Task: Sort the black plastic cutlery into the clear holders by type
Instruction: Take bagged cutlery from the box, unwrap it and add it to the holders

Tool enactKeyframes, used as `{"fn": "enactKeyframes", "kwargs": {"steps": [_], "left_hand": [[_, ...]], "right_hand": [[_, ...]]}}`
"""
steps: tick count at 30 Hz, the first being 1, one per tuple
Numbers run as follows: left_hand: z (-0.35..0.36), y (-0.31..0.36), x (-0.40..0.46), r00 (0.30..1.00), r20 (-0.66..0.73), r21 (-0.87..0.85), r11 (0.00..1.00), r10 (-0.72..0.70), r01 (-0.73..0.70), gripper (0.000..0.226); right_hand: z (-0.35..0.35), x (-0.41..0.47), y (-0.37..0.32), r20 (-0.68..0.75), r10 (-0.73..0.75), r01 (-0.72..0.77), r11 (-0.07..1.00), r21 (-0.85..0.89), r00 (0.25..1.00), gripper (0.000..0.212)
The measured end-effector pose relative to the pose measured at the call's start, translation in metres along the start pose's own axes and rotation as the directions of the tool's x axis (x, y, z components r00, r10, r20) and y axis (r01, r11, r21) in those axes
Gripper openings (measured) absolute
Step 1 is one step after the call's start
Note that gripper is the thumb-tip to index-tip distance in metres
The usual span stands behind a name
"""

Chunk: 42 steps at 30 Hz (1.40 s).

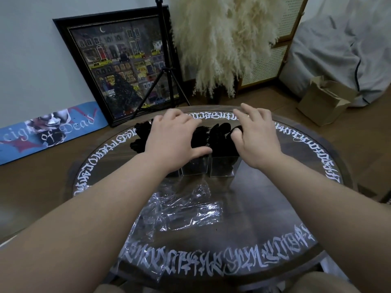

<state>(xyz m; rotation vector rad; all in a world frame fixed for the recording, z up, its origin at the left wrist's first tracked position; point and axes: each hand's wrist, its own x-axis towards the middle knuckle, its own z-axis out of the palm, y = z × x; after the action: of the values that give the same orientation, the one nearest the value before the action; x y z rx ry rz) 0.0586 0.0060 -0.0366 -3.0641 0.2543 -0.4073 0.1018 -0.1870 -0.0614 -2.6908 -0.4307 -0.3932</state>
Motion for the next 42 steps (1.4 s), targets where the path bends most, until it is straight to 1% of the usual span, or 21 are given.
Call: {"fn": "enactKeyframes", "kwargs": {"steps": [2,4,5,7,9,11,12,13,15,17,19,21,24,28,33,42], "left_hand": [[-0.003,-0.006,-0.014,0.99,-0.117,-0.12,0.991,-0.079,0.065,0.076],[-0.004,-0.015,-0.032,0.961,-0.193,-0.232,0.961,-0.197,0.151,0.077],[-0.004,-0.019,-0.042,0.942,-0.214,-0.278,0.94,-0.26,0.197,0.078],[-0.002,-0.026,-0.062,0.89,-0.23,-0.375,0.88,-0.393,0.291,0.082],[0.002,-0.03,-0.08,0.829,-0.164,-0.484,0.776,-0.534,0.404,0.089],[0.01,-0.031,-0.092,0.762,-0.017,-0.57,0.633,-0.647,0.524,0.096],[0.014,-0.031,-0.095,0.729,0.061,-0.588,0.566,-0.682,0.578,0.1],[0.02,-0.031,-0.097,0.703,0.13,-0.59,0.516,-0.699,0.621,0.102],[0.032,-0.027,-0.094,0.673,0.24,-0.577,0.455,-0.699,0.678,0.102],[0.044,-0.025,-0.085,0.655,0.299,-0.584,0.409,-0.694,0.701,0.096],[0.054,-0.024,-0.074,0.656,0.303,-0.602,0.394,-0.692,0.694,0.083],[0.062,-0.024,-0.064,0.669,0.278,-0.613,0.409,-0.69,0.676,0.073],[0.07,-0.024,-0.049,0.684,0.242,-0.628,0.427,-0.688,0.651,0.078],[0.082,-0.023,-0.034,0.687,0.201,-0.658,0.423,-0.698,0.622,0.086],[0.095,-0.017,-0.017,0.696,0.188,-0.702,0.401,-0.693,0.589,0.085],[0.107,-0.008,0.027,0.685,0.173,-0.707,0.395,-0.708,0.586,0.086]], "right_hand": [[-0.004,-0.015,-0.001,-0.077,0.076,-0.063,0.985,0.163,0.994,0.059],[-0.003,-0.033,-0.002,-0.086,0.186,-0.157,0.95,0.268,0.979,0.065],[-0.001,-0.042,-0.003,-0.058,0.25,-0.222,0.929,0.295,0.967,0.068],[0.006,-0.056,-0.005,0.057,0.351,-0.351,0.883,0.313,0.935,0.076],[0.014,-0.065,-0.01,0.189,0.406,-0.446,0.845,0.295,0.894,0.083],[0.023,-0.067,-0.016,0.27,0.442,-0.509,0.815,0.276,0.855,0.087],[0.027,-0.068,-0.019,0.286,0.457,-0.529,0.803,0.276,0.842,0.087],[0.032,-0.068,-0.021,0.289,0.47,-0.543,0.789,0.286,0.834,0.085],[0.04,-0.067,-0.024,0.273,0.498,-0.566,0.759,0.321,0.823,0.078],[0.046,-0.063,-0.026,0.252,0.524,-0.581,0.739,0.341,0.814,0.076],[0.051,-0.057,-0.024,0.226,0.541,-0.586,0.729,0.353,0.81,0.072],[0.054,-0.052,-0.021,0.198,0.547,-0.579,0.729,0.364,0.813,0.068],[0.059,-0.045,-0.017,0.176,0.543,-0.565,0.73,0.385,0.821,0.067],[0.065,-0.039,-0.012,0.158,0.545,-0.55,0.7,0.455,0.824,0.073],[0.069,-0.02,-0.001,0.136,0.579,-0.564,0.669,0.485,0.804,0.073],[0.072,0.017,0.02,0.121,0.586,-0.565,0.676,0.473,0.801,0.068]]}}
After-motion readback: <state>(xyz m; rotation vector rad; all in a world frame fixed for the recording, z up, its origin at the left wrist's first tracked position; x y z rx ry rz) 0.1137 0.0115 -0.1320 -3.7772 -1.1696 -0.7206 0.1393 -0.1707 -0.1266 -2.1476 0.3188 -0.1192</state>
